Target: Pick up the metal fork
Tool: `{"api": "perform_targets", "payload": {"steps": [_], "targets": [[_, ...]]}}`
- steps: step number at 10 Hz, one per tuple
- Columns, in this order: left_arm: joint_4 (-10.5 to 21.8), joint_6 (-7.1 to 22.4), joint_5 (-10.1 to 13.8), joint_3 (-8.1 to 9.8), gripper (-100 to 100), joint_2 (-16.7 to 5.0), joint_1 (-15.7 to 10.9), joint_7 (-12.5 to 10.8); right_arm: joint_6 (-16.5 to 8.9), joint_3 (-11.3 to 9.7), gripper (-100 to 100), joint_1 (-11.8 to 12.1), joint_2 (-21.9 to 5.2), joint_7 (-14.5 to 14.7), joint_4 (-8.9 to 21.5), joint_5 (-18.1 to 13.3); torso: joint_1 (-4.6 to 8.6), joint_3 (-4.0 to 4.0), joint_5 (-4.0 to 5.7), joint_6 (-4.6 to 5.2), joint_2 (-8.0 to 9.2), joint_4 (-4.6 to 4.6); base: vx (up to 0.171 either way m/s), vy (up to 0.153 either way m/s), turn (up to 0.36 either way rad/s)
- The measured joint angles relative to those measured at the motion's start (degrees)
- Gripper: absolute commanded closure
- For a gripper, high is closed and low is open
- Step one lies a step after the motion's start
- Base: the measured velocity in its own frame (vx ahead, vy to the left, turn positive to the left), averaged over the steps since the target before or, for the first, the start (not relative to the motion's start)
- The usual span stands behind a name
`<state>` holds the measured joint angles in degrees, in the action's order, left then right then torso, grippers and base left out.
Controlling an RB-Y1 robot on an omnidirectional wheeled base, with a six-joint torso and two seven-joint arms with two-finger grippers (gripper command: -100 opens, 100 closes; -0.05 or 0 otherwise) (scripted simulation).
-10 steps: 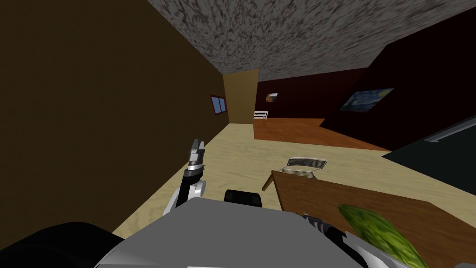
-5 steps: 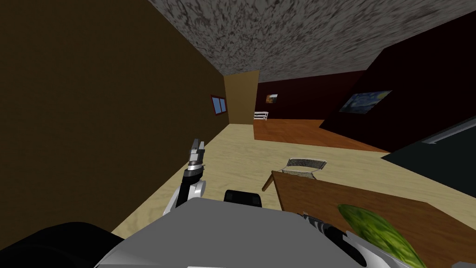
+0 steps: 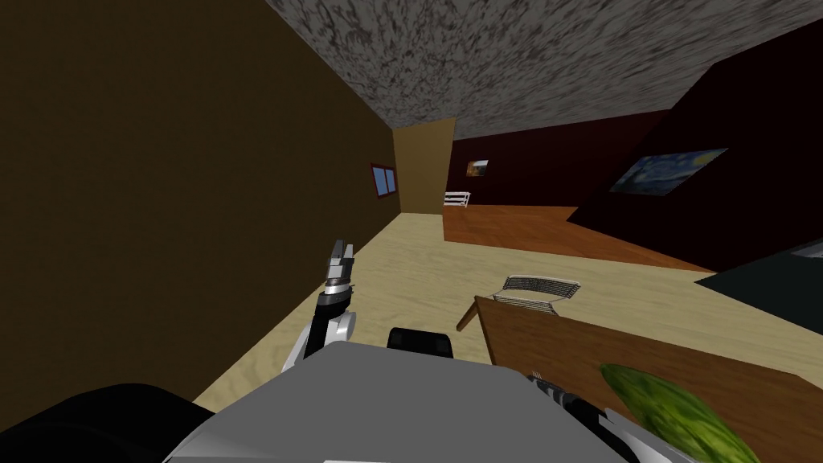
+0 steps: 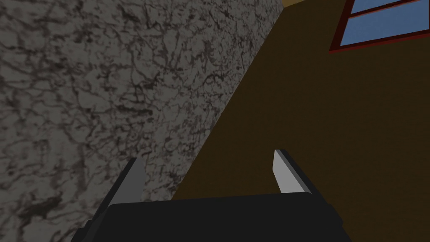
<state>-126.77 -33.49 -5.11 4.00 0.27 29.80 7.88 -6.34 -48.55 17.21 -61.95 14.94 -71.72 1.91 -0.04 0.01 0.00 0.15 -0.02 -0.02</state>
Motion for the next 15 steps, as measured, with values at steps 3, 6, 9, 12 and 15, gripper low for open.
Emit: {"api": "perform_targets", "payload": {"steps": [3, 6, 9, 12, 15], "targets": [[0.0, 0.0, 0.0, 0.00, 0, 0.0, 0.0, 0.0, 1.1, 3.8, -100, 3.2, 2.1, -2.9, 2.2, -2.5, 0.07, -0.02, 0.04, 0.02, -0.02, 0.01, -0.046, 0.041, 0.151], [0.0, 0.0, 0.0, 0.02, 0, 0.0, 0.0, 0.0, 1.3, 4.6, -100, 3.7, 2.7, -3.7, 2.8, -3.1, 0.28, -0.14, 0.09, 0.04, -0.24, 0.06, 0.000, 0.000, 0.000], [0.0, 0.0, 0.0, 0.02, 0, 0.0, 0.0, 0.0, 1.3, 4.6, -100, 3.7, 2.8, -3.7, 2.8, -3.1, 0.31, -0.16, 0.10, 0.05, -0.28, 0.06, 0.002, -0.002, -0.006], [0.0, 0.0, 0.0, 0.02, 0, 0.0, 0.0, 0.0, 1.3, 4.6, -100, 3.7, 2.8, -3.7, 2.8, -3.1, 0.28, -0.15, 0.10, 0.04, -0.25, 0.06, 0.002, 0.011, 0.040], [0.0, 0.0, 0.0, 0.01, 0, 0.0, 0.0, 0.0, 5.3, 8.6, -100, 6.4, 5.9, -0.2, 8.0, -2.2, 0.43, -0.28, 0.51, -0.09, -0.48, 0.11, 0.030, 0.030, 0.104]]}}
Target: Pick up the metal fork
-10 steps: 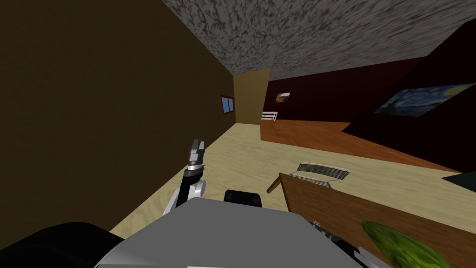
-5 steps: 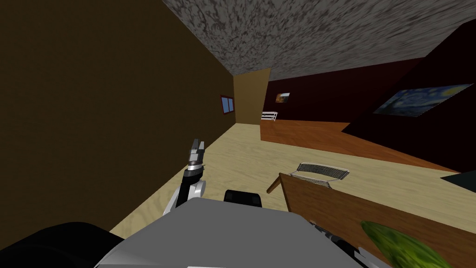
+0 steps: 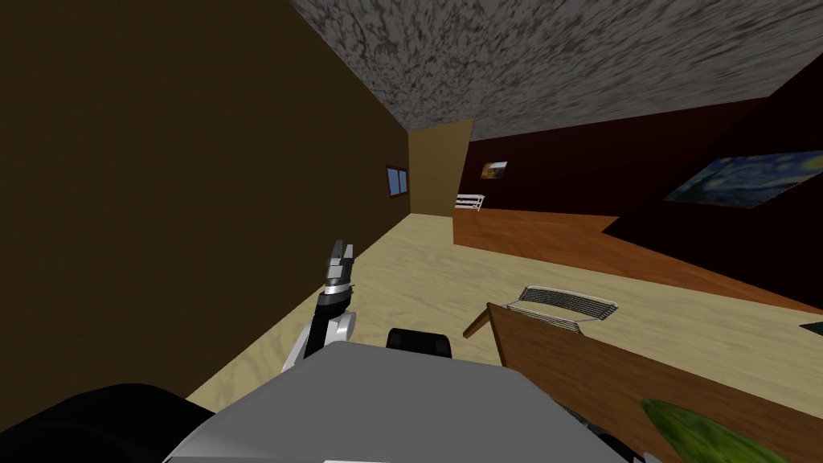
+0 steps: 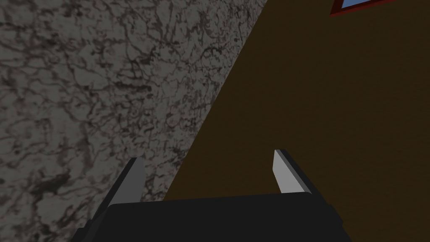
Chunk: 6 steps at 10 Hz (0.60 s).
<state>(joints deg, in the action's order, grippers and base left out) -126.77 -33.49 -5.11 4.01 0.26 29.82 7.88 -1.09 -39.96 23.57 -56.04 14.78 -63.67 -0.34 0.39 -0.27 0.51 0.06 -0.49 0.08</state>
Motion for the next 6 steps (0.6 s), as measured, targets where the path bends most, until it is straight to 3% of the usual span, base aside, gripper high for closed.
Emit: {"api": "perform_targets", "payload": {"steps": [6], "targets": [[0.0, 0.0, 0.0, 0.00, 0, 0.0, 0.0, 0.0, 7.0, 8.1, -100, 5.8, 6.4, 6.9, 8.2, 1.0, 0.69, -0.17, 0.65, -0.09, -0.26, 0.07, 0.036, 0.015, 0.100]]}}
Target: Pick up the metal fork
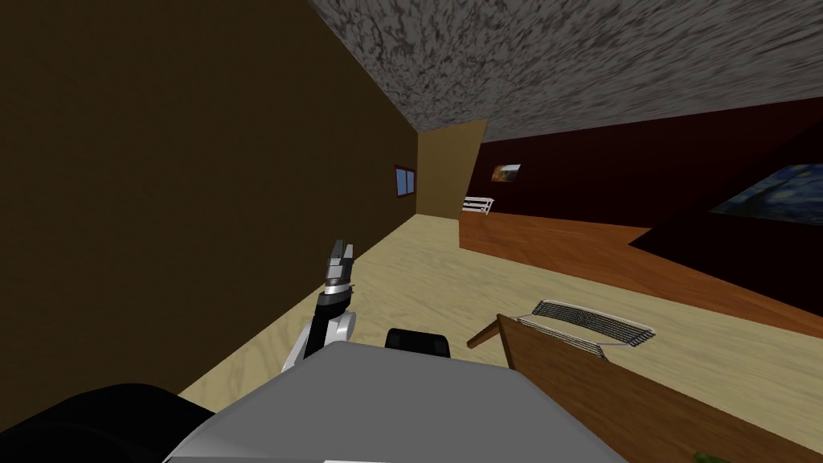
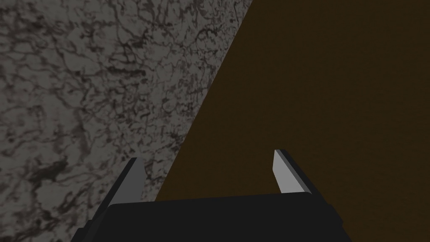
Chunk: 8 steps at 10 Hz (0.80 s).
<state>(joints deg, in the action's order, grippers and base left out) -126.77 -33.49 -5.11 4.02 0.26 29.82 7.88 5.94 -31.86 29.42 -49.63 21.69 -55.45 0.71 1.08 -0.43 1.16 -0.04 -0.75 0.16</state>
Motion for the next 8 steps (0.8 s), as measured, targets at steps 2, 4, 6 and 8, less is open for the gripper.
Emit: {"api": "perform_targets", "payload": {"steps": [2, 4, 6, 8], "targets": [[0.0, 0.0, 0.0, 0.00, 0, 0.0, 0.0, 0.0, 0.3, 0.1, 100, 0.1, 0.2, 0.3, 0.0, 0.0, 0.10, 0.05, -0.05, 0.04, 0.10, 0.00, 0.000, 0.000, 0.000], [0.0, 0.0, 0.0, 0.00, 0, 0.0, 0.0, 0.0, 0.3, 0.2, 100, 0.1, 0.1, 0.3, 0.1, 0.0, 0.09, 0.07, 0.01, 0.04, 0.12, -0.02, 0.000, 0.000, 0.000], [0.0, 0.0, 0.0, 0.00, 0, 0.0, 0.0, 0.0, 0.2, 0.2, 0, 0.1, 0.1, 0.3, 0.1, 0.0, 0.09, 0.07, 0.01, 0.03, 0.12, -0.03, 0.000, 0.000, 0.000], [0.0, 0.0, 0.0, 0.01, 0, 0.0, 0.0, 0.0, -0.5, -1.2, 100, -0.8, -0.8, -0.6, -0.9, -0.1, 0.17, 0.07, 0.01, 0.01, 0.12, -0.04, 0.005, -0.028, -0.094]]}}
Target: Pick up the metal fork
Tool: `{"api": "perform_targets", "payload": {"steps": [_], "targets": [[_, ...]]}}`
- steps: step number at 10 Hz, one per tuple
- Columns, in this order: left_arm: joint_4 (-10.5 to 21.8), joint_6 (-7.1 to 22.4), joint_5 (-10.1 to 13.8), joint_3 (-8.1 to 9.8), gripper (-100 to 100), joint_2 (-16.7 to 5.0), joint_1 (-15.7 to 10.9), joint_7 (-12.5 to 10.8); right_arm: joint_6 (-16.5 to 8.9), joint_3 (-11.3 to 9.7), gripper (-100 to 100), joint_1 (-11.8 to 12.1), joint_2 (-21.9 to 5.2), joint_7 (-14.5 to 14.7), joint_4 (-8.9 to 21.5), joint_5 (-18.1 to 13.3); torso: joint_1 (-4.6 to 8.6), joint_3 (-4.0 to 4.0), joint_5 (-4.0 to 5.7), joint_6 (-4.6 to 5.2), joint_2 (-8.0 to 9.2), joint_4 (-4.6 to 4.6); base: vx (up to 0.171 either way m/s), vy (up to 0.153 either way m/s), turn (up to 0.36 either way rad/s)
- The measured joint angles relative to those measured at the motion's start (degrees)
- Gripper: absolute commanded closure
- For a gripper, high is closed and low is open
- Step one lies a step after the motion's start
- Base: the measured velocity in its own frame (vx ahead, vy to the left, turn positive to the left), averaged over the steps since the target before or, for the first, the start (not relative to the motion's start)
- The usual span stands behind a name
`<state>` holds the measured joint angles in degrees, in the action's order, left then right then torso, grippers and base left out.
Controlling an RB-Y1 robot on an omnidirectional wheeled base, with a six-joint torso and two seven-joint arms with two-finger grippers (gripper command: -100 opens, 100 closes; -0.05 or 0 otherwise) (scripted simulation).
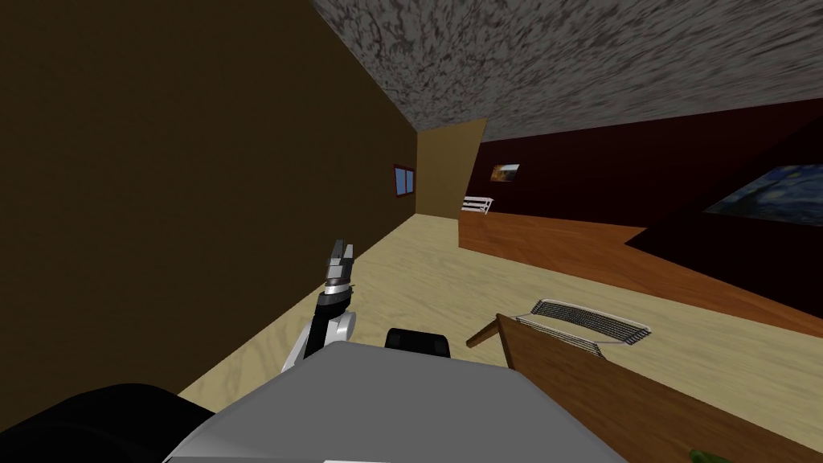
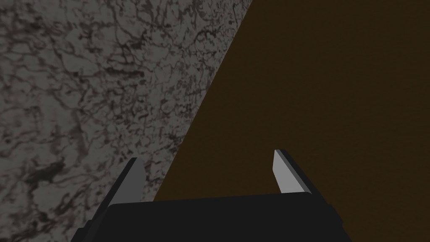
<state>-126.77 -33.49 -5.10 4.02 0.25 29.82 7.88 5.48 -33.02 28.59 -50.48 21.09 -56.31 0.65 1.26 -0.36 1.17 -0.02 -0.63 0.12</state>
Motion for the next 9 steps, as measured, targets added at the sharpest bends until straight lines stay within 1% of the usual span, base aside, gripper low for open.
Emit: {"api": "perform_targets", "payload": {"steps": [1, 2, 4, 7, 8, 9], "targets": [[0.0, 0.0, 0.0, 0.00, 0, 0.0, 0.0, 0.0, -1.4, -0.9, 100, -0.4, -1.0, -1.0, -2.0, -0.3, 0.00, -0.03, 0.02, 0.00, -0.07, 0.01, -0.006, -0.029, -0.142], [0.0, 0.0, 0.0, 0.00, 0, 0.0, 0.0, 0.0, -2.6, -2.2, 100, -1.6, -1.7, -2.0, -3.1, -0.6, 0.01, -0.02, 0.02, 0.02, -0.01, 0.01, -0.035, -0.013, -0.108], [0.0, 0.0, 0.0, 0.00, 0, 0.0, 0.0, 0.0, -5.3, -4.8, 100, -3.3, -4.0, -4.5, -6.5, -0.9, -0.08, 0.08, -0.01, 0.04, 0.16, 0.00, -0.060, -0.008, -0.108], [0.0, 0.0, 0.0, 0.00, 0, 0.0, 0.0, 0.0, -8.2, -8.8, 100, -6.3, -6.8, -7.8, -9.7, -1.6, 0.00, 0.10, 0.00, 0.07, 0.20, 0.00, -0.052, -0.032, -0.116], [0.0, 0.0, 0.0, 0.00, 0, 0.0, 0.0, 0.0, -9.6, -9.9, 100, -6.8, -8.0, -8.9, -11.8, -1.8, -0.01, 0.09, -0.01, 0.06, 0.19, 0.00, -0.013, -0.006, -0.012], [0.0, 0.0, 0.0, -0.01, 0, 0.0, 0.0, 0.0, -9.9, -10.0, 0, -6.9, -8.1, -9.1, -12.0, -1.9, -0.07, 0.05, 0.00, 0.04, 0.10, 0.01, 0.000, 0.000, 0.000]]}}
